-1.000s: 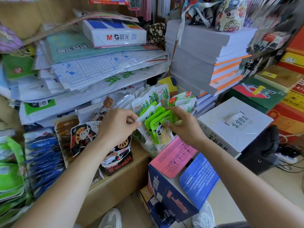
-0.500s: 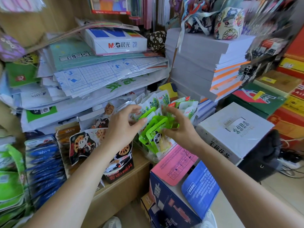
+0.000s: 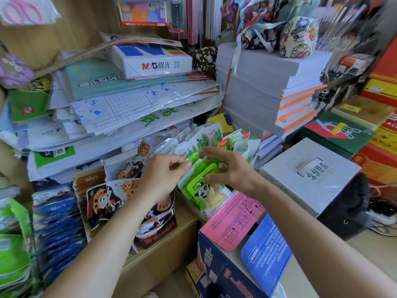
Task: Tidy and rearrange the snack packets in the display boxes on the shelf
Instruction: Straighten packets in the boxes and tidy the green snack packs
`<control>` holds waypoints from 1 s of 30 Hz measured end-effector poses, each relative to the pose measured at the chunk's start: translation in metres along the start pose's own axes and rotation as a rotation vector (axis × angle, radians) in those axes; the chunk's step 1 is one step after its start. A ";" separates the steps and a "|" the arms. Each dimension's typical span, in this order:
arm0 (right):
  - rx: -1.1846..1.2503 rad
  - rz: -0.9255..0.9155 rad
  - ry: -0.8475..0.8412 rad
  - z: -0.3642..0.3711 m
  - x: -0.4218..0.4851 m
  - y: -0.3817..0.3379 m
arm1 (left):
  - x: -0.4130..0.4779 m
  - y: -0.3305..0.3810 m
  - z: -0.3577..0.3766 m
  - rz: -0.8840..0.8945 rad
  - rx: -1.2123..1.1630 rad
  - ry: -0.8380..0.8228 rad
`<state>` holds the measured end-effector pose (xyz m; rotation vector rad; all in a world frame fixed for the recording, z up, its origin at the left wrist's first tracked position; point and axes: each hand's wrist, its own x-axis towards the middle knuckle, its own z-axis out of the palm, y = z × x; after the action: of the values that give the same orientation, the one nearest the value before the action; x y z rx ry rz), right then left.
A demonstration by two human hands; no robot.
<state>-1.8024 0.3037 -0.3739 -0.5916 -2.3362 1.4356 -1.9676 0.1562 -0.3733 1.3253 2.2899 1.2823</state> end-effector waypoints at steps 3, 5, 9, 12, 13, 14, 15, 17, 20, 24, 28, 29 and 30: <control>-0.046 -0.026 -0.014 0.006 -0.002 -0.002 | 0.002 0.004 0.001 0.007 0.025 0.005; -0.062 -0.042 -0.005 0.010 -0.003 -0.002 | 0.002 0.006 0.003 0.013 0.043 0.000; -0.185 -0.128 0.087 0.016 -0.011 -0.002 | -0.002 0.014 0.004 0.054 0.087 -0.048; -0.379 -0.288 0.214 0.025 -0.021 0.000 | -0.010 0.017 0.006 0.114 0.215 -0.109; -0.458 -0.338 0.210 0.027 -0.024 0.002 | -0.012 0.018 0.007 0.110 0.261 -0.127; -0.529 -0.374 0.187 0.028 -0.026 0.005 | -0.014 0.018 0.008 0.097 0.293 -0.147; -0.587 -0.399 0.164 0.028 -0.026 0.008 | -0.015 0.017 0.009 0.088 0.312 -0.163; -0.662 -0.425 0.151 0.025 -0.023 0.012 | -0.017 0.018 0.013 0.081 0.318 -0.204; -0.712 -0.405 0.154 0.023 -0.017 0.012 | -0.013 0.012 0.013 0.040 0.175 -0.276; -0.759 -0.367 0.159 0.028 -0.016 0.009 | -0.018 0.002 0.005 0.074 0.100 -0.221; -0.715 -0.348 0.183 0.032 -0.026 0.001 | -0.029 0.012 -0.019 0.119 0.002 -0.056; -0.710 -0.349 0.197 0.032 -0.030 -0.002 | -0.031 0.012 -0.025 0.128 -0.003 -0.042; -0.709 -0.352 0.215 0.033 -0.033 -0.005 | -0.034 0.013 -0.032 0.132 -0.005 -0.036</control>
<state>-1.7910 0.2593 -0.3862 -0.4360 -2.5672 0.3513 -1.9572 0.1137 -0.3526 1.5081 2.2061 1.2915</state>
